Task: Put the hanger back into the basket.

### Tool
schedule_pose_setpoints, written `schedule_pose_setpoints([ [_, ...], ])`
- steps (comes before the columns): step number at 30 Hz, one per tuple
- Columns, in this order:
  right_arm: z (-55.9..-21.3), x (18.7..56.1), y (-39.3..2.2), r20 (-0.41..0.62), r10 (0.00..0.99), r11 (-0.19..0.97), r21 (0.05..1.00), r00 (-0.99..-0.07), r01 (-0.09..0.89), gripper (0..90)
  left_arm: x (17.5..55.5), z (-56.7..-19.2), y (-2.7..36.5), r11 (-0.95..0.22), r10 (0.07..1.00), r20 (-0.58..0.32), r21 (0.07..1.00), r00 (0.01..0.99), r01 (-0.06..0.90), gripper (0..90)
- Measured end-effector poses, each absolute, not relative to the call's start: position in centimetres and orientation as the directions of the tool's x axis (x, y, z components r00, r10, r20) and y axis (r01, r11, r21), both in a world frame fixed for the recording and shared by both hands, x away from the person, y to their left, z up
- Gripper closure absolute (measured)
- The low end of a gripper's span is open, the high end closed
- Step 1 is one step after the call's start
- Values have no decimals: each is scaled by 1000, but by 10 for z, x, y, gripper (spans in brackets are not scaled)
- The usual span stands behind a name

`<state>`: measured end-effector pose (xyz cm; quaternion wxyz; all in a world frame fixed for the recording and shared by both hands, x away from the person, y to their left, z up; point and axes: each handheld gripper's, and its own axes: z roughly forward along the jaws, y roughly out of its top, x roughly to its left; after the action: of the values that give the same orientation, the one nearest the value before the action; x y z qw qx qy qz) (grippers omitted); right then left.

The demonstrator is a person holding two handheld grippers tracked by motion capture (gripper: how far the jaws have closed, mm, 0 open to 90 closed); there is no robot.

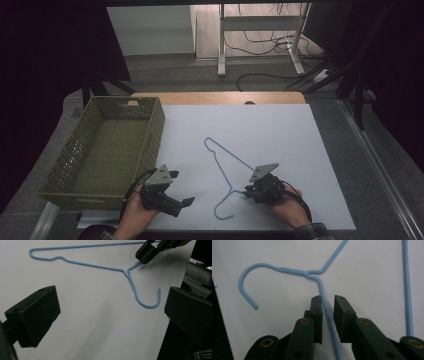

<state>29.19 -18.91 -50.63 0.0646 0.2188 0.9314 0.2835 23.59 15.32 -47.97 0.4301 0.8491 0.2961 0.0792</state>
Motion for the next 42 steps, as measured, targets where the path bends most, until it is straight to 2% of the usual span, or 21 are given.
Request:
schedule_pose_setpoints([
  [10, -511, 297, -187, 1, 386, 780, 534, -923, 327, 855, 237, -482, 151, -468, 569, -126, 763, 813, 446, 4],
  [14, -509, 295, -184, -33, 357, 801, 526, -933, 287, 863, 237, -483, 150, -469, 569, -136, 757, 811, 456, 5],
  [25, -495, 293, -189, -38, 372, 762, 583, -928, 281, 865, 239, -487, 146, -497, 561, -140, 731, 816, 468, 19],
  [35, -488, 293, -192, -32, 384, 737, 613, -923, 285, 866, 242, -499, 128, -543, 566, -91, 707, 819, 454, 109],
  [42, -486, 293, -193, -20, 391, 725, 623, -920, 294, 865, 243, -503, 111, -554, 524, -91, 719, 847, 420, 265],
])
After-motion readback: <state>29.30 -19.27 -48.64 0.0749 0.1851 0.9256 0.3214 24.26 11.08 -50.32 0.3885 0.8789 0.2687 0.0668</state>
